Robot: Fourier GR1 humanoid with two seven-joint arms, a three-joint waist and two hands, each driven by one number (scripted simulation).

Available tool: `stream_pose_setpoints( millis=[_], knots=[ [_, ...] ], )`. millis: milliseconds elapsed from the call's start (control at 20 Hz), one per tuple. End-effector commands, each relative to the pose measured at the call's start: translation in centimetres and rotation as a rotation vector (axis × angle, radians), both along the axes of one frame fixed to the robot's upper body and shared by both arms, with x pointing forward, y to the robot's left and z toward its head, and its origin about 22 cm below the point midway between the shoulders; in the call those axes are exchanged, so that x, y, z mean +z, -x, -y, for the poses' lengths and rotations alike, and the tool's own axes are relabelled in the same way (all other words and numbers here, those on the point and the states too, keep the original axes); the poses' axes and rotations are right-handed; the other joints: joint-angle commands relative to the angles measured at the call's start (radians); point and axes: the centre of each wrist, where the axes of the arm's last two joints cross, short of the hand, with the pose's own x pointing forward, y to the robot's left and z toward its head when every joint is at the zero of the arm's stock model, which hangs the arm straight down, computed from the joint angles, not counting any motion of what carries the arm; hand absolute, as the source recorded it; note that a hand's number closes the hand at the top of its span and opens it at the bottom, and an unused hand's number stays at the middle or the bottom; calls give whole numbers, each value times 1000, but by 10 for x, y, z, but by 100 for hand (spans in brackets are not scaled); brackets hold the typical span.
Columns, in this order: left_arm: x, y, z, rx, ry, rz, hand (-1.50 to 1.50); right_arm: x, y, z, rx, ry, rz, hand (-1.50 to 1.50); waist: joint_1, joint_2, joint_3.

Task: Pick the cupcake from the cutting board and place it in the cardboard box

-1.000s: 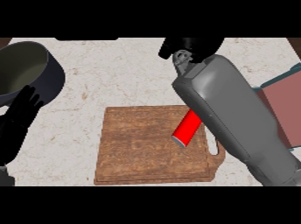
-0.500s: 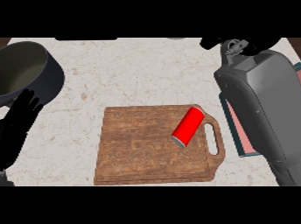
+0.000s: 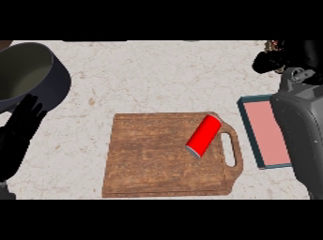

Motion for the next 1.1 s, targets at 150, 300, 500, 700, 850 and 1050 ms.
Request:
stream_pose_setpoints(
  millis=[150, 300, 500, 700, 850, 1050],
  knots=[
    [5, 5, 19, -7, 24, -6, 0, -41, 9, 43, -67, -100, -46, 150, 9, 1, 1],
    [4, -3, 8, 3, 0, 6, 0, -75, 13, 57, -84, -188, -146, 150, 2, 2, 1],
    [6, -7, 3, -4, 7, 6, 0, -101, 16, 72, -206, -327, -192, -150, 2, 2, 0],
    [13, -10, 14, -7, 6, 9, 0, -122, 17, 58, -113, -337, -220, -150, 9, 3, 0],
    [10, -6, 10, -16, 16, -10, 0, -120, 41, 89, -48, -364, -88, -150, 6, 2, 1],
    [3, -6, 13, -18, 4, -1, 0, -99, 30, 66, -63, -447, 220, -150, 13, 3, 1]
  ],
)
